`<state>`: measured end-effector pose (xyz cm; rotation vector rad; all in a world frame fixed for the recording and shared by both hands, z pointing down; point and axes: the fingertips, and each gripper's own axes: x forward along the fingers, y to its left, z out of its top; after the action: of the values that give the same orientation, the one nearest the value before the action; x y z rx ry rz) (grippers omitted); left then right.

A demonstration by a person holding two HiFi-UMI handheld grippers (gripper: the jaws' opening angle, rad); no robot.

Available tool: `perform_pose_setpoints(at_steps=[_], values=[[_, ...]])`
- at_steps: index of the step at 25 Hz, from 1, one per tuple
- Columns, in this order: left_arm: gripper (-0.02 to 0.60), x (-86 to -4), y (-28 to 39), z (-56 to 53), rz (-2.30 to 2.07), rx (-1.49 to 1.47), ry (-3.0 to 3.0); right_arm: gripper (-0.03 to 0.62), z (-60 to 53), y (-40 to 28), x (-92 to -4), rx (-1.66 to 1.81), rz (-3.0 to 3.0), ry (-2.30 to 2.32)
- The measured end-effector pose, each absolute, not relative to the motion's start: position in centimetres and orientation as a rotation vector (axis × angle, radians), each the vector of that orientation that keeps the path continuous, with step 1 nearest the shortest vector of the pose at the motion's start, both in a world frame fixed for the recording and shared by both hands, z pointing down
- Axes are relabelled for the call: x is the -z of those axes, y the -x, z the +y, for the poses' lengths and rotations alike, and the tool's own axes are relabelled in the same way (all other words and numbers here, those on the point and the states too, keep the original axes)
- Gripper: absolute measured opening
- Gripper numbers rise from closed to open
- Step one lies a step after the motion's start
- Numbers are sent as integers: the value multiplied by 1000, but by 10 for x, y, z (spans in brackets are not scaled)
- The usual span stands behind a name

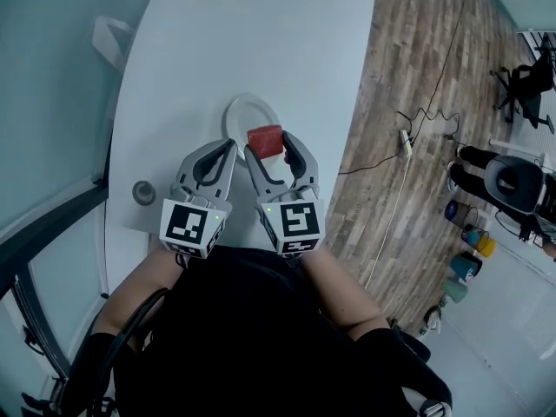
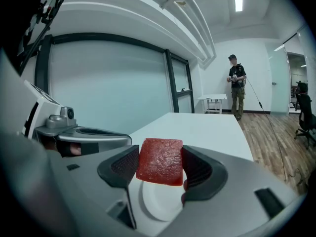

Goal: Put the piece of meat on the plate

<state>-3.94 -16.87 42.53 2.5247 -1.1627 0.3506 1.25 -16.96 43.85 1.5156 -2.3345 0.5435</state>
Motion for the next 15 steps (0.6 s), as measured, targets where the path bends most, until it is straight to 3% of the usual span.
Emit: perform_pose_setpoints(at_steps=[15], values=[[3,-458,34,-172,-1145,-425,-2488,278,-173,-18,-484,-599,-2239,-1479]])
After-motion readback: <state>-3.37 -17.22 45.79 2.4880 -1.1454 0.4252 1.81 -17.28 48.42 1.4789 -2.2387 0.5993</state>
